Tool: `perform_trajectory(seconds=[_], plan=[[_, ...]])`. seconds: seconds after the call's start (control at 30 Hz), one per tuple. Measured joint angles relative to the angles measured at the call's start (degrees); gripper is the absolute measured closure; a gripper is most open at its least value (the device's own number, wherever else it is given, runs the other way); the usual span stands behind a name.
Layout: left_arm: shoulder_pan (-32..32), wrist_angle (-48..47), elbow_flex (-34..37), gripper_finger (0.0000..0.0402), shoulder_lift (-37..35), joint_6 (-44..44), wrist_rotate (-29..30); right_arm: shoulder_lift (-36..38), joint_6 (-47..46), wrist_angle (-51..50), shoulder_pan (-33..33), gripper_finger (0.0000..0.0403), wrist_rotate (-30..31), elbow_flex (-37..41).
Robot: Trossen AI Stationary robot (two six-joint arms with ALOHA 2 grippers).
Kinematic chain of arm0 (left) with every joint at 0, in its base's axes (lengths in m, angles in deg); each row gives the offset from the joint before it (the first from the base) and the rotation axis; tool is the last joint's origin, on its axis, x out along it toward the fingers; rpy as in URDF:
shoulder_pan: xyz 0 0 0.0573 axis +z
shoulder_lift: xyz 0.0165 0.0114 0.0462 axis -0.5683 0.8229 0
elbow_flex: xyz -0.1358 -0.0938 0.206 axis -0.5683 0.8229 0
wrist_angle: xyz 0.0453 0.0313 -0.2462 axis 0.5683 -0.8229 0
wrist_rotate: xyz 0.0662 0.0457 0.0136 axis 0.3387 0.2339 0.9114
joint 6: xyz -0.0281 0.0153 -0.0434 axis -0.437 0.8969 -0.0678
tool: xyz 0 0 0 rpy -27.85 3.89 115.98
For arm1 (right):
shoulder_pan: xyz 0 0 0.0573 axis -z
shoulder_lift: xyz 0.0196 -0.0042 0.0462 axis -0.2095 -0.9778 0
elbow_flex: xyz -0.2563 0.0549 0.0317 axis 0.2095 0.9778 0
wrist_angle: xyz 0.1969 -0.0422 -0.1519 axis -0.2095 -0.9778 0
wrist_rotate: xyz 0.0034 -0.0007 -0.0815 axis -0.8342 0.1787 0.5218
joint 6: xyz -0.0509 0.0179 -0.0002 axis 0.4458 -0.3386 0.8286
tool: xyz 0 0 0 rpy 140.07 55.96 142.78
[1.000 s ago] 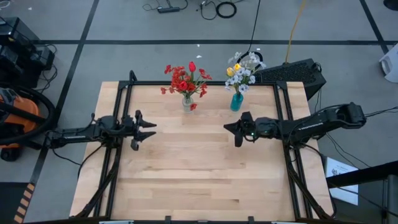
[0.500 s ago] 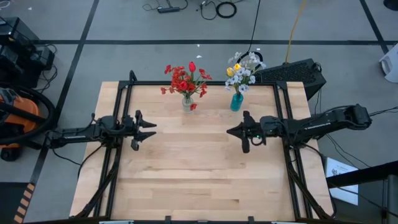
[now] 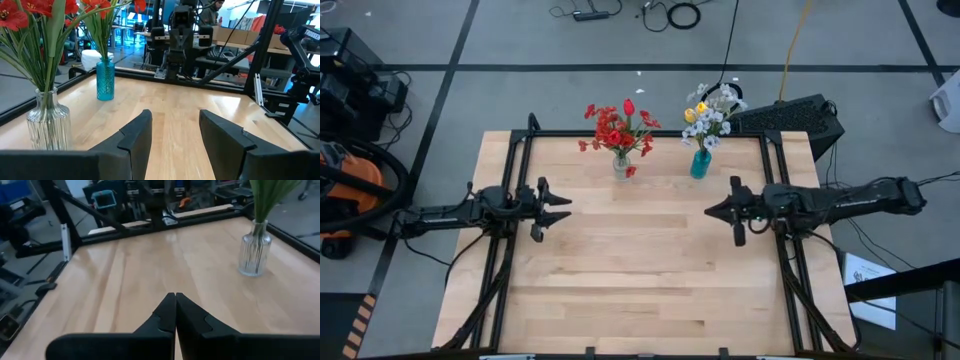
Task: Sort flowers into vase by color
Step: Return to Home Position
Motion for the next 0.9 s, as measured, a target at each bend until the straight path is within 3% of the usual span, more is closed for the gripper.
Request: perform_trajectory(seconds=[0.47,0.9], plan=[[0.0,0.0,0.0,0.023,0.0,-0.1,0.0,11.7,1.6,-13.4,-3.8,0.0403,-0.1,0.5],[0.0,0.0,0.0,0.023,0.0,0.0,0.0,20.9,-4.1,8.7,-4.1,0.0403,-0.2,18.8]])
